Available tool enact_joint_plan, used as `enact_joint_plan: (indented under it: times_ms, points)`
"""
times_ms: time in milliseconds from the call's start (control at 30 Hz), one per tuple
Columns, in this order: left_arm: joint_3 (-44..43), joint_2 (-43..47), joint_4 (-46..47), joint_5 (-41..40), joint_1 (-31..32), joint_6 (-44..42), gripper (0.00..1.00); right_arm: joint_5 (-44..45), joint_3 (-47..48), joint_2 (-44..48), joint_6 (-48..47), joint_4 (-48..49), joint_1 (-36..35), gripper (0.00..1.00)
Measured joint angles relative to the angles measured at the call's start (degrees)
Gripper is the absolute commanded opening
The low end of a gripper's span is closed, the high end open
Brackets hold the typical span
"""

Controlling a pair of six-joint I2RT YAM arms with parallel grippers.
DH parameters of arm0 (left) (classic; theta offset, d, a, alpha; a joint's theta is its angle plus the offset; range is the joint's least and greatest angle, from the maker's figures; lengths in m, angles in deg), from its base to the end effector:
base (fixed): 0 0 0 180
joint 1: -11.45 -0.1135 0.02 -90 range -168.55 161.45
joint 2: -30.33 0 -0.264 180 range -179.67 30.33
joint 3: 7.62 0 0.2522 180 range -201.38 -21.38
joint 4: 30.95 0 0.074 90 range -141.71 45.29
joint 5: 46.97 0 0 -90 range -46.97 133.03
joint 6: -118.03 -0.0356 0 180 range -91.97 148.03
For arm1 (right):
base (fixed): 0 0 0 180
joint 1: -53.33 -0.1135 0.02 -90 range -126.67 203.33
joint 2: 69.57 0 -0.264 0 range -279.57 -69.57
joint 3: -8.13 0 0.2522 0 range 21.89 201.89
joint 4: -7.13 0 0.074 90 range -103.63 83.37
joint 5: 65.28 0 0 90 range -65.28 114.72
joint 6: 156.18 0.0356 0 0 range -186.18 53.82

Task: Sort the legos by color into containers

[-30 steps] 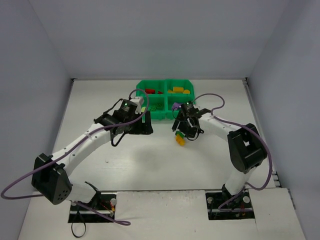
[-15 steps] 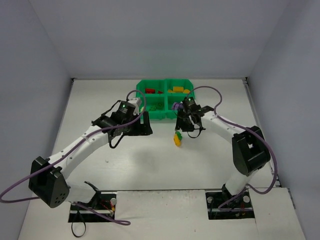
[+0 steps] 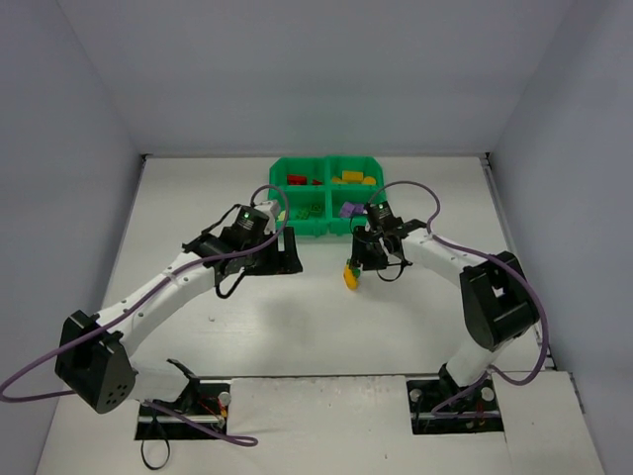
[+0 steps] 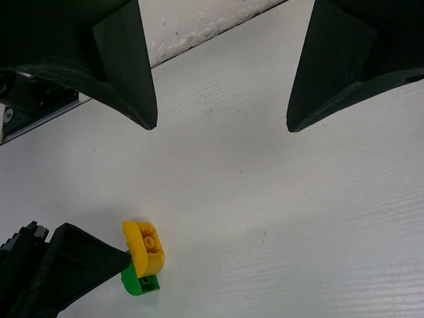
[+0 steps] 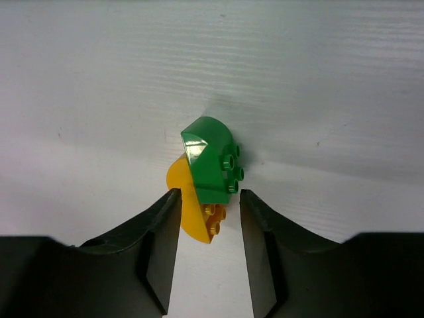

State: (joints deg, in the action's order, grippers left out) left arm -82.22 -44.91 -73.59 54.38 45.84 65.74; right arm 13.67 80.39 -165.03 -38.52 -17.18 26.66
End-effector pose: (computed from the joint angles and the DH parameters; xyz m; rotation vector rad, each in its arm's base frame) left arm 0.2306 -0.1663 0.2913 0.0344 2.4695 -0.8254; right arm 0.3102 0.1634 0.1966 -0.0721 2.4882 0.6556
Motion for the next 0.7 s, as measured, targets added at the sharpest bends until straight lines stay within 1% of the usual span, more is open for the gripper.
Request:
enact_joint_plan:
  times_ms: [33, 133, 167, 233, 433, 500, 533, 600, 633, 700]
  points:
    - [0.0, 0.0, 0.0, 0.2, 0.0, 0.1, 0.72, -0.6, -0.5, 0.0, 0.1, 0.5, 0.0, 0.38]
    - [0.0, 0.0, 0.0, 0.5, 0.1, 0.3, 0.72, -1.9, -1.5, 0.0, 0.8, 1.5, 0.0, 0.34]
    - [0.0, 0.0, 0.0, 0.5, 0.1, 0.3, 0.72, -2.2, -1.7, 0.0, 1.0, 1.7, 0.0, 0.31]
    - [0.2, 0.0, 0.1, 0.6, 0.1, 0.5, 0.72, -3.0, -2.2, 0.0, 1.6, 2.1, 0.0, 0.28]
    - [0.8, 0.0, 0.4, 0.7, 0.1, 0.9, 0.72, -5.8, -2.5, 0.0, 4.2, 4.0, -0.9, 0.15]
    - [0.8, 0.0, 0.5, 0.8, 0.1, 1.3, 0.72, -6.6, -2.5, 0.0, 5.1, 4.6, -1.4, 0.15]
    - [0.8, 0.0, 0.5, 0.9, 0.1, 1.4, 0.72, -6.9, -2.5, 0.0, 5.3, 4.8, -1.6, 0.15]
    - [0.8, 0.0, 0.5, 0.9, 0.1, 1.5, 0.72, -6.9, -2.5, 0.1, 5.4, 5.2, -1.8, 0.2]
    - [0.8, 0.0, 0.5, 0.9, 0.1, 1.6, 0.72, -7.0, -2.5, 0.2, 5.4, 5.2, -1.8, 0.3]
    - [0.8, -0.1, 0.6, 1.0, 0.1, 1.7, 0.72, -6.8, -2.5, 0.7, 5.2, 5.2, -1.5, 0.39]
